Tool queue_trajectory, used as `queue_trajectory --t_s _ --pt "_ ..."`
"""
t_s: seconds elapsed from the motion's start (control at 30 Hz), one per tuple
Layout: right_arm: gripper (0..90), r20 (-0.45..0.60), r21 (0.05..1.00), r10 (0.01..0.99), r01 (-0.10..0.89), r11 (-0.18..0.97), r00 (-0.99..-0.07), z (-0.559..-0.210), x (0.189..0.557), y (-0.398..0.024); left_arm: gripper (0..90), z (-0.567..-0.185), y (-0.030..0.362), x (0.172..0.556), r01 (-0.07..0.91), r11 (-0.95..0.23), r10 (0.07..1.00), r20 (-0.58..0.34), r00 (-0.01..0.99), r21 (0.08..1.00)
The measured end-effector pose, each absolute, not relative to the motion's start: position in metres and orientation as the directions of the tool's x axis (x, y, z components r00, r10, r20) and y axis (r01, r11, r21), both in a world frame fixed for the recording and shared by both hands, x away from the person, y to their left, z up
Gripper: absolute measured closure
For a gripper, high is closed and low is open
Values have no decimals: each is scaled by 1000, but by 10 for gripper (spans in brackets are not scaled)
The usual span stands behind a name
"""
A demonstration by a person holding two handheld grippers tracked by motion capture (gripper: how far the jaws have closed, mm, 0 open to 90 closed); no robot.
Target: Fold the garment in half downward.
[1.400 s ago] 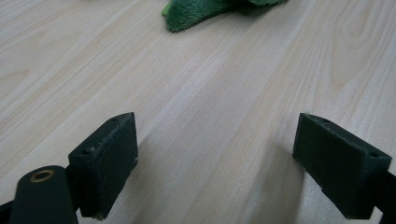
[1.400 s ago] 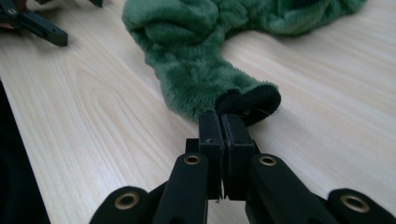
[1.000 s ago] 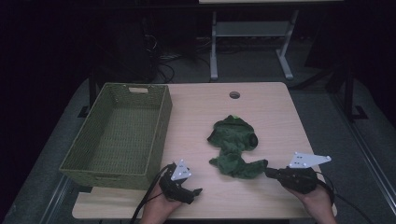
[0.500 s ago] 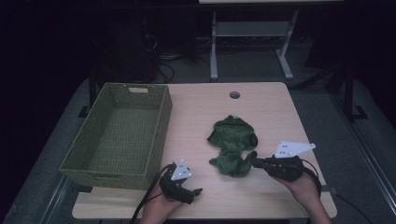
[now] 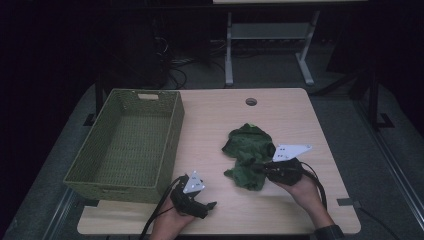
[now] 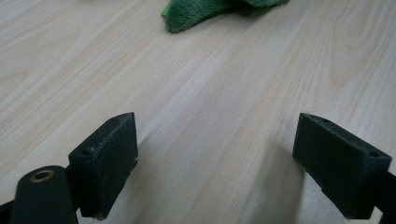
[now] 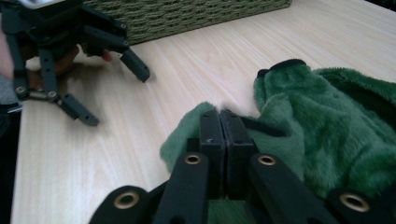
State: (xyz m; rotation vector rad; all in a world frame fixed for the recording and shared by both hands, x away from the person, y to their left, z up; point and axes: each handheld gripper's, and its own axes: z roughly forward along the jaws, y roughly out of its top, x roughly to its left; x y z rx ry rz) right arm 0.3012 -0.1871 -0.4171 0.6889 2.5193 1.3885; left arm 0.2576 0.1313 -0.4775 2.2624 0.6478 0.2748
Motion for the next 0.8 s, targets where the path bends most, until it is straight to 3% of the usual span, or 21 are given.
queue_trajectory --t_s 0.17,0.37,0.8 --pt "884 46 851 526 309 425 -850 -414 309 -188 132 -477 131 258 367 -588 529 -1 848 721" --pt "899 82 829 615 396 394 -784 -425 325 -197 132 -477 131 258 366 -591 527 1 850 719" --pt "900 169 708 547 487 511 -820 -459 339 -160 133 -477 131 257 368 -589 528 -2 849 720"
